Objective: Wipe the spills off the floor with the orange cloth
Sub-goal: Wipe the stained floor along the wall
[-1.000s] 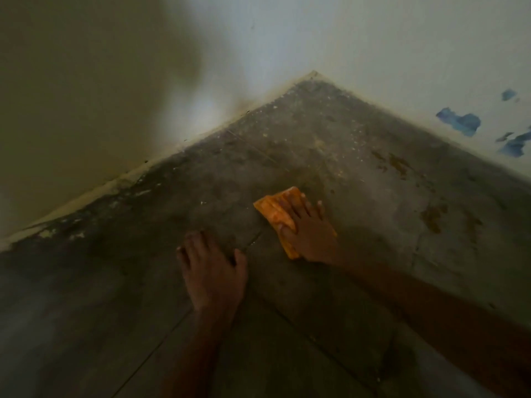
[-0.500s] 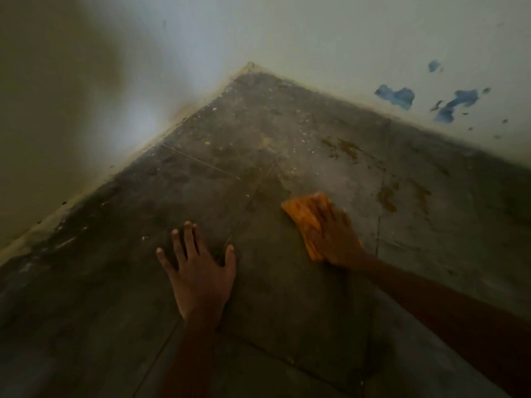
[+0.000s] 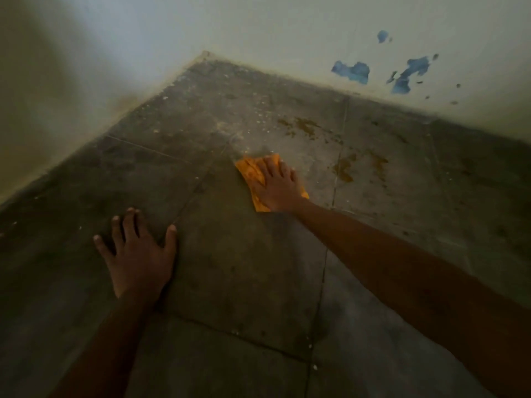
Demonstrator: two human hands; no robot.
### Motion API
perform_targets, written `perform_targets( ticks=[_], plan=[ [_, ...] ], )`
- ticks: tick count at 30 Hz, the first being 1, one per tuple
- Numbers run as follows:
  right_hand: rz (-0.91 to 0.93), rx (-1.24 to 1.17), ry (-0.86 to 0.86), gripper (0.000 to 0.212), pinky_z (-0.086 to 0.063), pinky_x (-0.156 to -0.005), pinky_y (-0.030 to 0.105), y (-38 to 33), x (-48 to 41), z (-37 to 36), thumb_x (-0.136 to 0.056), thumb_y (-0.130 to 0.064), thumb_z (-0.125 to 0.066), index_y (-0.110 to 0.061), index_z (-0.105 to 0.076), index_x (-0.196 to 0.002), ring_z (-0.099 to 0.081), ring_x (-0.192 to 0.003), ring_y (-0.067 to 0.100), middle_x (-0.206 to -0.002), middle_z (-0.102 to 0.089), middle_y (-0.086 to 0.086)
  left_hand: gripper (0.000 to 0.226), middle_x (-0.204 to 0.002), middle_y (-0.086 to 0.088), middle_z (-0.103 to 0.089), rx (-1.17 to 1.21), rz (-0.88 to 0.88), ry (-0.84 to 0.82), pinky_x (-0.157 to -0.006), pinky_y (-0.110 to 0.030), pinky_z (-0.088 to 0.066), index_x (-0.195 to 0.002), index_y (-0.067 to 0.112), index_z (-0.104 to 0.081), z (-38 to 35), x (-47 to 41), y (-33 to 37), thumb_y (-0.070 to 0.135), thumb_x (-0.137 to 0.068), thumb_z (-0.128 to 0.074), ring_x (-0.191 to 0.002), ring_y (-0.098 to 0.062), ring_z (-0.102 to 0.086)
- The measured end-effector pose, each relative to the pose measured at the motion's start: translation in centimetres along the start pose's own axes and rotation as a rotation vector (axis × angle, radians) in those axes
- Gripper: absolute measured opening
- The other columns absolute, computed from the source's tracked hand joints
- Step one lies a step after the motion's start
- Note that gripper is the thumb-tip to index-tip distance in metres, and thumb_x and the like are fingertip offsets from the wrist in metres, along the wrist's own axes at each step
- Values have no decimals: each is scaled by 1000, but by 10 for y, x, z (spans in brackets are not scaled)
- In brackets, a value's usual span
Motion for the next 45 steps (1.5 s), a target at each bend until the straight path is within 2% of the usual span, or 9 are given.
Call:
perform_targets(
  ticks=[4,9,14,20,25,29,38,42,45],
  plan=[
    [196,100,97,66,-10,-123,47,41,93,-17,-99,-59,-19,-33,-11,-159,-7,-155,28,-168,-10,-5,68,-151,-21,-36,-32,-26,42,-117,-61,-10,-143,-2,-38,4,1,3,48,-97,-37,-144,-39,-26],
    [200,73,-12,68,-8,-123,43,125,160,-7,-96,-63,-18,-36,-9,-158,0,-155,20,-168,-4,-10,41,-140,-23,-50,-46,-428,-21,-116,-57,-22,-130,1,-55,0,21,97,18,-92,-51,-140,-40,-35],
    [18,30,20,62,-5,-124,46,117,80,7,-104,-52,-28,-32,-7,-159,-1,-155,25,-168,-4,-8,80,-165,-10,1,-62,-569,-570,-119,-53,-11,-156,10,-10,-38,43,214,52,-97,-43,-149,-44,-1],
    [124,38,-48,66,-7,-125,48,160,180,4,-89,-63,-2,-41,17,-148,3,-155,24,-165,9,-13,131,-164,-16,3,-197,-539,-688,-118,-58,-17,-155,5,-1,-31,38,227,75,-67,-67,-145,-52,-6],
    [11,56,-104,64,-10,-123,55,141,73,20,-104,-52,-25,-28,-3,-160,1,-155,34,-169,0,-1,131,-164,-16,0,-224,-526,-659,-116,-61,-22,-155,4,-2,-29,41,232,72,-66,-70,-145,-53,-9],
    [132,51,-143,75,-9,-124,54,167,156,11,-91,-63,-5,-30,3,-158,4,-155,31,-169,4,1,130,-164,-16,-2,-253,-532,-670,-113,-60,-25,-155,4,-3,-25,40,233,72,-66,-70,-145,-53,-11],
    [114,23,-244,64,-6,-124,51,190,125,37,-106,-37,-36,-17,-8,-160,1,-155,33,-168,2,8,122,-162,-12,-19,-431,-524,-524,-112,-58,-26,-153,10,-17,-14,51,238,82,-65,-59,-142,-40,-31],
    [260,-64,-130,63,-9,-126,42,257,262,31,-101,-48,-30,-22,-20,-158,-7,-154,22,-165,-9,-4,109,-164,-13,-9,-474,-633,-441,-119,-59,-6,-155,18,-16,-6,63,263,70,-73,-65,-151,-37,-3],
    [130,20,-21,64,-29,-115,60,337,266,24,-98,-52,-25,-18,-38,-151,-39,-141,45,-157,-23,3,122,-163,-11,20,-48,-524,-699,-114,-60,13,-156,30,0,-20,85,294,64,-66,-75,-146,-38,25]
  ],
)
Point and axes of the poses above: each hand's wrist, its own x-axis away from the middle knuckle, its own z-axis out of the back of the hand, y = z × x, the point moved 4 cm from there along -x, towards the middle knuckle
